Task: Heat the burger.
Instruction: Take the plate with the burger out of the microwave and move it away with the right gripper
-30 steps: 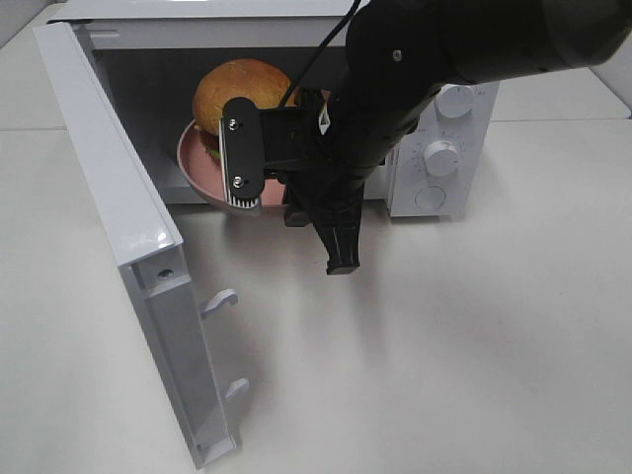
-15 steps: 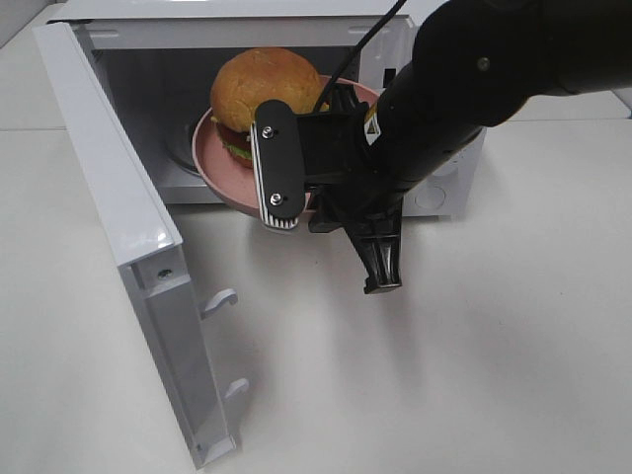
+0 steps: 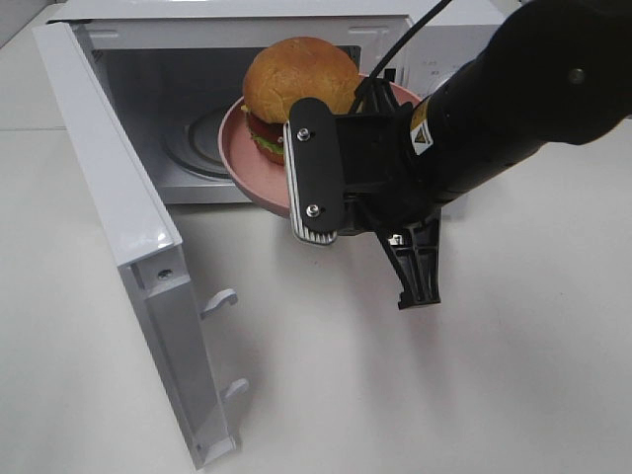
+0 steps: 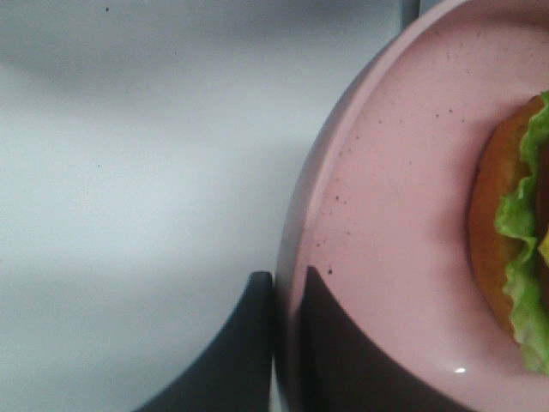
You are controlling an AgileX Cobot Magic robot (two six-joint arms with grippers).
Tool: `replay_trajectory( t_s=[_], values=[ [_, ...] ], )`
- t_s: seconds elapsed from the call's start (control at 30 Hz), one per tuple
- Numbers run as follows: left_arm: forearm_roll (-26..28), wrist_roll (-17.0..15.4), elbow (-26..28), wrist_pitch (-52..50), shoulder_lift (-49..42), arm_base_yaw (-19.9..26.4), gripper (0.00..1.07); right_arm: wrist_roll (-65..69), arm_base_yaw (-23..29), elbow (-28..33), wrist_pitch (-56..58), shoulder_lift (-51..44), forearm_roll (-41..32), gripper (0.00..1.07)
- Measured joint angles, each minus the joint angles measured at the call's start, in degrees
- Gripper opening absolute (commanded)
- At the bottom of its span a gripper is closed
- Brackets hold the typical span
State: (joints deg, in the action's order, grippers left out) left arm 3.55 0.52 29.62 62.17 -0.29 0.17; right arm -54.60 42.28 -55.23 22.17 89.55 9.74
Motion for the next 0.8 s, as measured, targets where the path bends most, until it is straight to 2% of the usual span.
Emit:
replay_trajectory(
  t_s=[0.4,0.47,0.8],
  values=[
    [0.0,0.0,0.0,0.0,0.0,0.0,1.01,4.0,4.1,5.3,4.9,-7.2,2.3,0.0],
    [0.0,0.0,0.0,0.0,0.0,0.0,1.01,6.3,5.2,7.0,6.5,-9.2,4.6,0.0],
    [0.0,0.0,0.0,0.0,0.0,0.0,1.01,11.1,5.4,11.4,9.6,-16.3,7.6,0.0]
  ],
)
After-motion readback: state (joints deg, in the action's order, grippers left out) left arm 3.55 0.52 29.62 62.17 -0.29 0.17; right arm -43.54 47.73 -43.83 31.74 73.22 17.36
